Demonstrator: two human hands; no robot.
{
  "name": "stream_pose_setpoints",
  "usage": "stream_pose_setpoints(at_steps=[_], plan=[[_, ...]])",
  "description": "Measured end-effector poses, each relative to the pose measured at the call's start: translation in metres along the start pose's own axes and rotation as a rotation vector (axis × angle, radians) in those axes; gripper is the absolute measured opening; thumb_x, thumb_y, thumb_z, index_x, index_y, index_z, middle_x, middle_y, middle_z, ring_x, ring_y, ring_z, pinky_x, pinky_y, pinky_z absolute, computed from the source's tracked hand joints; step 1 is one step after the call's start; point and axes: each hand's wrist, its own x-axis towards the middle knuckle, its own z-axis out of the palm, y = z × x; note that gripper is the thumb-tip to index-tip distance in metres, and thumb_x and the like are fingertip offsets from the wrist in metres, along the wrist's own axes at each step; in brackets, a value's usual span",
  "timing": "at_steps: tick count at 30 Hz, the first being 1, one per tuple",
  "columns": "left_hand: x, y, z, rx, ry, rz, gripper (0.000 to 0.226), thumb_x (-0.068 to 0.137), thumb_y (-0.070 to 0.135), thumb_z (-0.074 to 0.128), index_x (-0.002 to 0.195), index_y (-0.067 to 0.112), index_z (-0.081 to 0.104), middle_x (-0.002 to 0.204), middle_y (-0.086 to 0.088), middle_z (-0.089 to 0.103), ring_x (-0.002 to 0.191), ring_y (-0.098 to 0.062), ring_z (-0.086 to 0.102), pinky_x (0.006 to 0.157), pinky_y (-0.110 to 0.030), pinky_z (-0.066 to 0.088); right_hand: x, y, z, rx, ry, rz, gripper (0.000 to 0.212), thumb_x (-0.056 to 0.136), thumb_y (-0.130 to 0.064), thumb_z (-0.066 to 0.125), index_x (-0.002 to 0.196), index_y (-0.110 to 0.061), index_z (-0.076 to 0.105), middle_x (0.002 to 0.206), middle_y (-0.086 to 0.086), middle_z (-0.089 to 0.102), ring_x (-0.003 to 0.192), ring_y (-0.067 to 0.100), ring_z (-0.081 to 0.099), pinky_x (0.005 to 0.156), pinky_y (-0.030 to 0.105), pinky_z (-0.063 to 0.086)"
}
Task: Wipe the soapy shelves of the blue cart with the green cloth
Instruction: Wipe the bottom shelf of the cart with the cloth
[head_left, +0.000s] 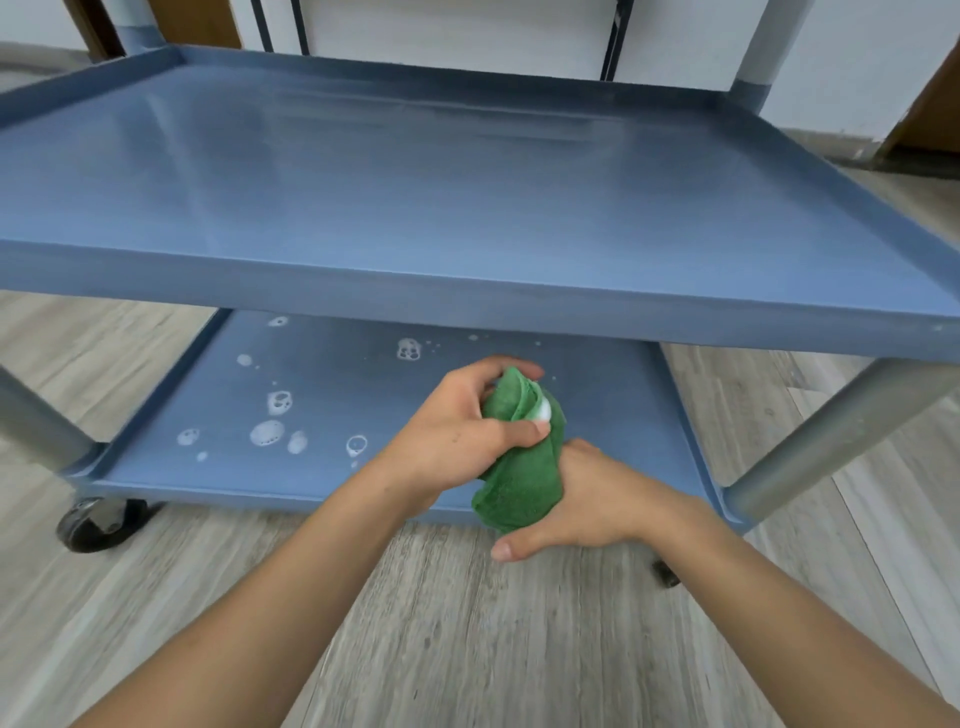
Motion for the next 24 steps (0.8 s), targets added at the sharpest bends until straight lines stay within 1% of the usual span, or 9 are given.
stream_pose_setpoints(at_steps=[3, 6, 11, 13, 16, 17, 19, 21, 24], plan=[[0.000, -0.011, -0.006, 0.068, 0.053, 0.007, 0.041, 0.085, 0.001, 0.075, 0.119, 0.023, 0.066, 0.108, -0.010, 0.071, 0.086, -0.014, 0.070, 0.066, -0.026, 0.057, -0.007, -0.007, 0.002, -0.164, -0.044, 0.043, 0.063, 0.056, -0.079, 0.072, 0.098, -0.033, 0.062, 0.090, -0.013, 0.065, 0.083, 0.004, 0.062, 0.073, 0.034, 0.058], [0.001, -0.018, -0.011, 0.142, 0.077, 0.010, 0.041, 0.084, 0.000, 0.075, 0.118, 0.023, 0.067, 0.105, -0.009, 0.071, 0.092, -0.018, 0.070, 0.081, -0.035, 0.061, -0.019, -0.020, -0.002, -0.341, -0.056, 0.045, 0.067, 0.056, -0.085, 0.066, 0.081, -0.024, 0.056, 0.082, -0.009, 0.057, 0.072, 0.009, 0.058, 0.061, 0.032, 0.054], [0.005, -0.012, -0.016, 0.309, 0.090, 0.113, 0.039, 0.086, 0.008, 0.074, 0.119, 0.026, 0.065, 0.099, 0.001, 0.071, 0.099, -0.024, 0.069, 0.094, -0.048, 0.056, -0.041, -0.030, -0.024, -0.508, 0.102, -0.050, 0.075, 0.064, -0.094, 0.043, 0.097, -0.031, 0.065, 0.089, -0.014, 0.057, 0.083, 0.008, 0.056, 0.072, 0.033, 0.052], [0.003, -0.005, -0.018, 0.302, 0.017, 0.146, 0.038, 0.087, 0.010, 0.074, 0.120, 0.026, 0.065, 0.093, 0.004, 0.069, 0.095, -0.022, 0.069, 0.092, -0.044, 0.057, -0.046, -0.025, -0.033, -0.419, 0.169, -0.066, 0.075, 0.065, -0.096, 0.042, 0.097, -0.034, 0.070, 0.092, -0.015, 0.063, 0.087, 0.005, 0.059, 0.077, 0.033, 0.052], [0.000, 0.008, -0.018, 0.280, -0.127, 0.173, 0.037, 0.089, 0.006, 0.073, 0.121, 0.024, 0.066, 0.087, 0.005, 0.067, 0.089, -0.019, 0.069, 0.086, -0.034, 0.059, -0.050, -0.010, -0.046, -0.225, 0.352, -0.021, 0.063, 0.054, -0.095, 0.059, 0.089, -0.043, 0.067, 0.094, -0.024, 0.067, 0.095, -0.005, 0.061, 0.085, 0.027, 0.050], [-0.001, 0.012, -0.018, 0.285, -0.170, 0.174, 0.038, 0.089, 0.005, 0.073, 0.122, 0.024, 0.066, 0.086, 0.005, 0.066, 0.088, -0.018, 0.069, 0.084, -0.033, 0.059, -0.048, -0.005, -0.049, -0.143, 0.393, -0.009, 0.065, 0.048, -0.093, 0.066, 0.095, -0.048, 0.064, 0.101, -0.030, 0.066, 0.102, -0.010, 0.058, 0.089, 0.024, 0.047], [-0.001, 0.018, -0.016, 0.284, -0.254, 0.169, 0.040, 0.089, 0.001, 0.072, 0.123, 0.021, 0.065, 0.084, 0.005, 0.065, 0.083, -0.015, 0.067, 0.076, -0.028, 0.057, -0.041, -0.001, -0.055, 0.091, 0.307, -0.056, 0.087, 0.044, -0.080, 0.082, 0.122, -0.056, 0.054, 0.126, -0.037, 0.056, 0.122, -0.015, 0.048, 0.102, 0.023, 0.040], [0.001, 0.021, -0.013, 0.247, -0.308, 0.166, 0.040, 0.089, -0.001, 0.071, 0.124, 0.017, 0.065, 0.082, 0.008, 0.066, 0.078, -0.009, 0.066, 0.066, -0.017, 0.052, -0.028, 0.006, -0.053, 0.402, 0.082, -0.155, 0.092, 0.055, -0.053, 0.093, 0.137, -0.039, 0.053, 0.139, -0.021, 0.057, 0.133, 0.000, 0.049, 0.111, 0.030, 0.038], [0.009, 0.017, -0.005, 0.215, -0.256, 0.171, 0.042, 0.088, 0.000, 0.072, 0.125, 0.017, 0.064, 0.092, -0.004, 0.070, 0.085, -0.012, 0.069, 0.068, -0.018, 0.052, -0.013, 0.013, -0.035, 0.791, -0.094, -0.123, 0.059, 0.069, -0.033, 0.089, 0.121, -0.013, 0.068, 0.123, 0.014, 0.070, 0.118, 0.032, 0.064, 0.099, 0.041, 0.052]])
